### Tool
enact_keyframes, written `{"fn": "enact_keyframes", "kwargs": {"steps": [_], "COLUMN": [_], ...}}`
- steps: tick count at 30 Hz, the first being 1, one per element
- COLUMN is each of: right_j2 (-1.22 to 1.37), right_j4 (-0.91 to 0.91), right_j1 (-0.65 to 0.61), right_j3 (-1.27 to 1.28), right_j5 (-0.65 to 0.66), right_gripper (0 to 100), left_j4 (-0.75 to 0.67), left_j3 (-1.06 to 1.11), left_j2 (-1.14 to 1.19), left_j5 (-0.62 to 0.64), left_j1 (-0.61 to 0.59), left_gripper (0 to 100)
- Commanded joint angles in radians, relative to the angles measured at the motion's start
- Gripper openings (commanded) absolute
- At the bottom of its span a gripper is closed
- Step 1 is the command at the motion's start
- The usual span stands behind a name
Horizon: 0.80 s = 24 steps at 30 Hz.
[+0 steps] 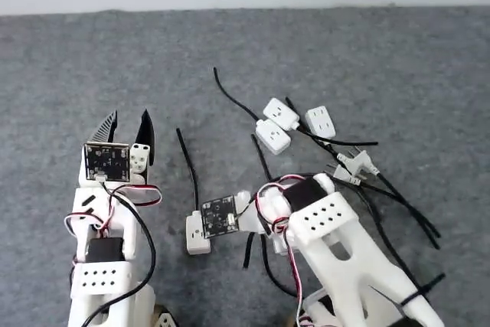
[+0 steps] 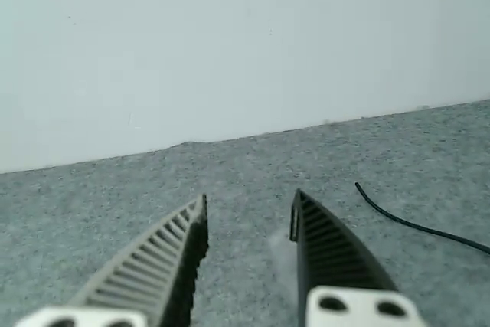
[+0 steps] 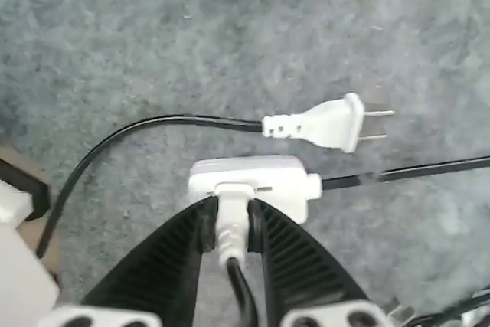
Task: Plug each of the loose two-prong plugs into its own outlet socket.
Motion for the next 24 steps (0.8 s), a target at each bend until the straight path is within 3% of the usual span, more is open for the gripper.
{"fn": "enact_keyframes", "kwargs": {"steps": [1, 11, 24], "right_j2": [-0.019, -0.015, -0.025], "right_j4": [-0.054, -0.085, -0.079], "right_j1": [0.022, 0.154, 0.033], "right_j3": [0.000, 0.035, 0.072], "right_j5": [0.015, 0.157, 0.074], "right_gripper": [0.8, 0.8, 0.8], "left_j4": [-0.029, -0.031, -0.031], "left_j3": [-0.013, -0.013, -0.013], "left_j2": [-0.006, -0.006, -0.006], "left_j5": [-0.011, -0.011, -0.011], "left_j1": [0.006, 0.006, 0.008], "left_gripper": [17, 17, 17]}}
